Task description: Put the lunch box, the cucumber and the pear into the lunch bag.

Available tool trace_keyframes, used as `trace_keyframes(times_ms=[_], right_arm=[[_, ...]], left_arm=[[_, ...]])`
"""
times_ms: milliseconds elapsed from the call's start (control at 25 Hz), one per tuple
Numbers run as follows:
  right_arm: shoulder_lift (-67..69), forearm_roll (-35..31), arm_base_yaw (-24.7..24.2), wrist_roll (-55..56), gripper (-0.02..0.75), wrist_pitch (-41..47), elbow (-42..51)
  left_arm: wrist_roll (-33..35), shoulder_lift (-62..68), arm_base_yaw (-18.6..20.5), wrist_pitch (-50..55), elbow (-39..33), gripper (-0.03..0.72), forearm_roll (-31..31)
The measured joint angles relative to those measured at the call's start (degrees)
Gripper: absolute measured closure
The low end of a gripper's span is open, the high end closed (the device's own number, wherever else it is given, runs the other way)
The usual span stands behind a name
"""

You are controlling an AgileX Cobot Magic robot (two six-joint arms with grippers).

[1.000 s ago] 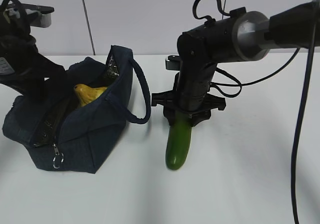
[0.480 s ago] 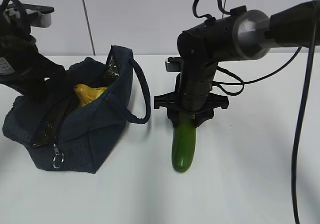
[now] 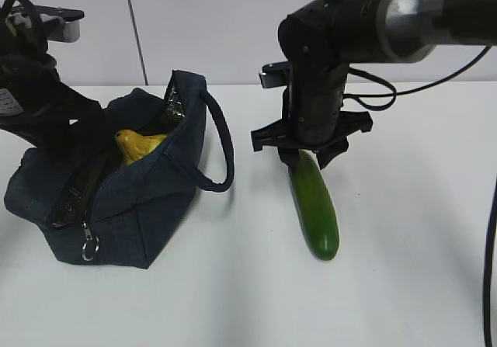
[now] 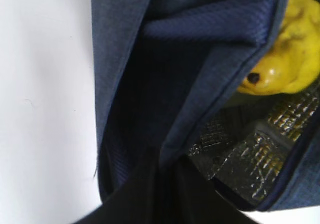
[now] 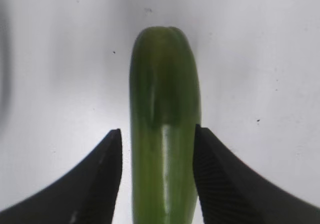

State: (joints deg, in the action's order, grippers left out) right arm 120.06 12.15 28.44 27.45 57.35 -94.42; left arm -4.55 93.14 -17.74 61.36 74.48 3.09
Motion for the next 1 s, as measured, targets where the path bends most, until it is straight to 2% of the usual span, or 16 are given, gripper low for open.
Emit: trace_keyframes(times_ms=[320,600,1000], right_arm=[[-0.24,1.88,0.0,-2.06,0.37,3.26,-1.11],[1.03,2.54,0.0,-2.3,0.199,2.81,-1.22],[4.99,2.33,-0.12,-2.43,0.179,1.93,-1.22]], left_arm=[[0.0,0.0,0.0,-0.43,0.0,0.687,-0.1],[0.0,0.0,0.0,-0.48,0.0,0.687,-0.1],[0.0,0.0,0.0,-0.5,0.0,0.687,-0.1]])
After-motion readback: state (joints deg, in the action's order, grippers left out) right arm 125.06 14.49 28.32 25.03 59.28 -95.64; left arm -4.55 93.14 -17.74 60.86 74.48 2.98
